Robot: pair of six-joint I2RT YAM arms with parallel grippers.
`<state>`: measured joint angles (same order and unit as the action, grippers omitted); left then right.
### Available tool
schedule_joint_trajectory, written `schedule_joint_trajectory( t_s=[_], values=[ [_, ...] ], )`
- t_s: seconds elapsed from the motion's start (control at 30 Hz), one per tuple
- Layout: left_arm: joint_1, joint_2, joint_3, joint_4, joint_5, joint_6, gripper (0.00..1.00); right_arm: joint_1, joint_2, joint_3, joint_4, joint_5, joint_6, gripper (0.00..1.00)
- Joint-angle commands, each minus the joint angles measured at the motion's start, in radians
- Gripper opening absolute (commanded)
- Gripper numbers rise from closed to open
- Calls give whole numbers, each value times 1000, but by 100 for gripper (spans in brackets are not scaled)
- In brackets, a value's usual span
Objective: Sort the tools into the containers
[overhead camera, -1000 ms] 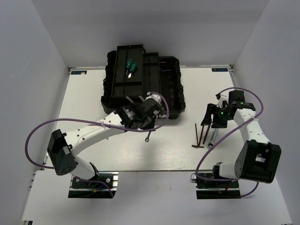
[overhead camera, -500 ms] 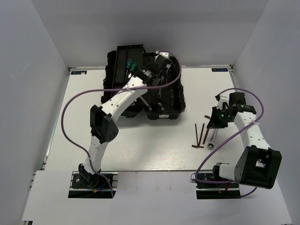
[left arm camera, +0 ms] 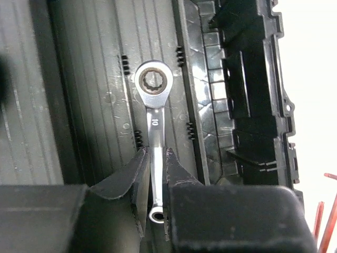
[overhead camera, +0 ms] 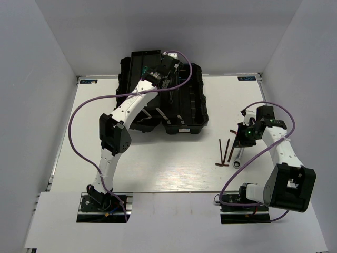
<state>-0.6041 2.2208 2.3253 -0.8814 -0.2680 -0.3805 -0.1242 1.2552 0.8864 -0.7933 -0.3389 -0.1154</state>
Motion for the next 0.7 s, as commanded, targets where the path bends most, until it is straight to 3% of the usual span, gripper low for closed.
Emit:
schedule_joint_trajectory(
  t_s=[0.0, 0.13, 0.23, 0.27, 0.4, 0.5, 0.67],
  values=[
    [7, -10, -3, 38, 52, 29, 0, -3, 21, 29, -12, 9, -1, 8],
    [7, -1, -3, 50, 73, 29, 0, -2, 32, 32, -14, 12, 2, 11],
    [7, -1, -29, 50, 73, 29, 2, -2, 44, 36, -15, 14, -1, 25],
    [7, -1, -43, 50, 73, 29, 16, -3, 43, 42, -20, 12, -1, 34],
    [7, -1, -53, 50, 84, 29, 53, -2, 30, 51, -21, 60, 5, 40],
    [7, -10, -27, 59, 95, 29, 66, 0, 7, 54, -24, 129, 2, 40],
    [-12, -62, 18, 110, 180, 75, 76, -5, 15, 28, -12, 334, 37, 42]
  ],
)
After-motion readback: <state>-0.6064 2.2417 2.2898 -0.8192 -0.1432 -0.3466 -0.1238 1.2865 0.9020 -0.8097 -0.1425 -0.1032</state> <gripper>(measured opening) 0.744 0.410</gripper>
